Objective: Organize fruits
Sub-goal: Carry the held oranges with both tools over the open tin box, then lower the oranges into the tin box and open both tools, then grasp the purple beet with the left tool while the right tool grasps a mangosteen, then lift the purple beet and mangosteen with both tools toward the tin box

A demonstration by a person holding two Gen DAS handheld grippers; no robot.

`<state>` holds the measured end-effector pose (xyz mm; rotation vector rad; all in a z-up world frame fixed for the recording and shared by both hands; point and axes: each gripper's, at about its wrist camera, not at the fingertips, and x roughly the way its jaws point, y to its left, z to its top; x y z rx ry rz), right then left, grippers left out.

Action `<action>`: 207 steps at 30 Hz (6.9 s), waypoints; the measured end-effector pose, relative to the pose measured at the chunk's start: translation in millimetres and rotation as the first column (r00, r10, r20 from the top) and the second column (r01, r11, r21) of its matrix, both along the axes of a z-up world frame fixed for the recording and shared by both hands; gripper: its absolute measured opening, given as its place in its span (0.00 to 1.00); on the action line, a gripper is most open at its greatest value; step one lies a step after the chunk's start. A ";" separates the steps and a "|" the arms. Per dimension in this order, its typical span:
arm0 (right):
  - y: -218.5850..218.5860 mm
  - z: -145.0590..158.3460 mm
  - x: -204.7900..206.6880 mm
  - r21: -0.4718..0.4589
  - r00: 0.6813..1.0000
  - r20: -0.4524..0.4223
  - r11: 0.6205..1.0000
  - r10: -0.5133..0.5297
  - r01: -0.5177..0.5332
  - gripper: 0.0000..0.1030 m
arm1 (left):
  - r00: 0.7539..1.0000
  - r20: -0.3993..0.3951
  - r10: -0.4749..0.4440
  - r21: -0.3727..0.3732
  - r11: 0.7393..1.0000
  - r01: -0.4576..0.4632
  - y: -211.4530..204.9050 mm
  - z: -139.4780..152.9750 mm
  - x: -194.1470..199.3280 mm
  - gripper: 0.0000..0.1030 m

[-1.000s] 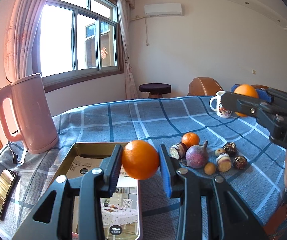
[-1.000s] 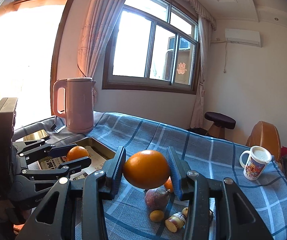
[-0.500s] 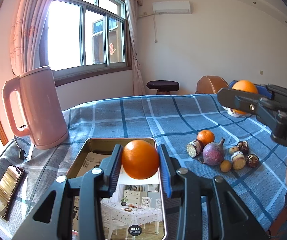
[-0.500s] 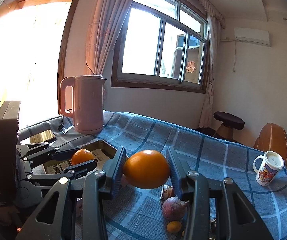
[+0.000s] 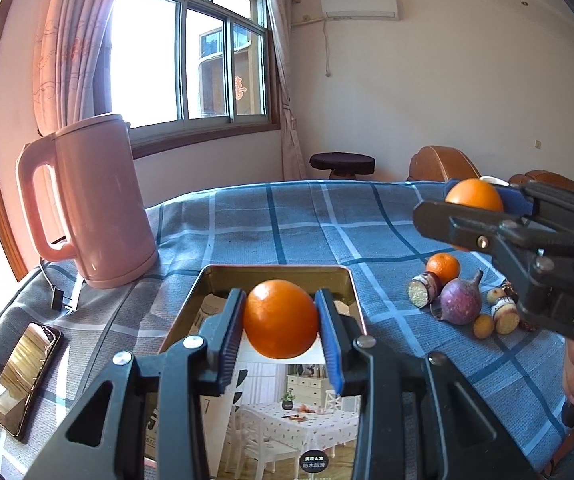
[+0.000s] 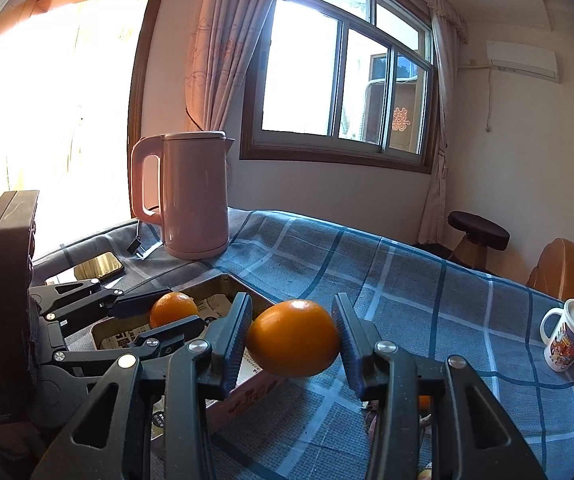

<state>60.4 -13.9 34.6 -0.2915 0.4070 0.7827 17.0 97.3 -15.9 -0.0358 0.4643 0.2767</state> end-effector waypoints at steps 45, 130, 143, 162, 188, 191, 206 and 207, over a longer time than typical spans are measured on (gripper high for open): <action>65.1 -68.6 22.9 -0.113 0.989 -0.142 0.992 0.038 -0.054 0.43 | 0.992 -0.111 0.053 0.009 0.999 -0.053 39.0 -21.6 7.3 0.36; -162.2 -60.0 48.8 -0.129 0.879 -0.181 0.897 -0.440 0.423 0.41 | 0.913 -0.187 -0.363 -0.075 0.932 0.355 -131.7 -22.3 98.1 0.81; -160.1 -27.4 47.8 -0.071 0.889 -0.159 0.903 -0.429 0.423 0.41 | 0.878 -0.264 -0.399 -0.157 0.916 0.369 -132.7 -41.3 126.1 0.60; -161.6 -54.4 59.2 0.028 0.880 -0.154 0.888 -0.449 0.458 0.41 | 0.891 -0.205 -0.404 -0.171 0.911 0.374 -126.1 -35.3 121.1 0.52; -160.3 -49.3 48.2 0.061 0.896 -0.099 0.896 -0.433 0.440 0.41 | 0.929 -0.072 -0.363 -0.109 0.929 0.354 -121.2 -18.7 101.0 0.52; -160.3 -48.6 47.2 0.064 0.897 -0.093 0.897 -0.432 0.438 0.41 | 0.932 -0.058 -0.359 -0.106 0.930 0.352 -120.3 -17.6 98.7 0.52; -160.7 -45.1 42.0 0.083 0.902 -0.057 0.898 -0.429 0.432 0.41 | 0.940 -0.007 -0.342 -0.086 0.936 0.340 -119.2 -13.7 88.3 0.52; -160.6 -44.9 41.7 0.084 0.902 -0.054 0.898 -0.428 0.432 0.41 | 0.940 -0.004 -0.341 -0.084 0.937 0.339 -119.0 -13.6 88.2 0.52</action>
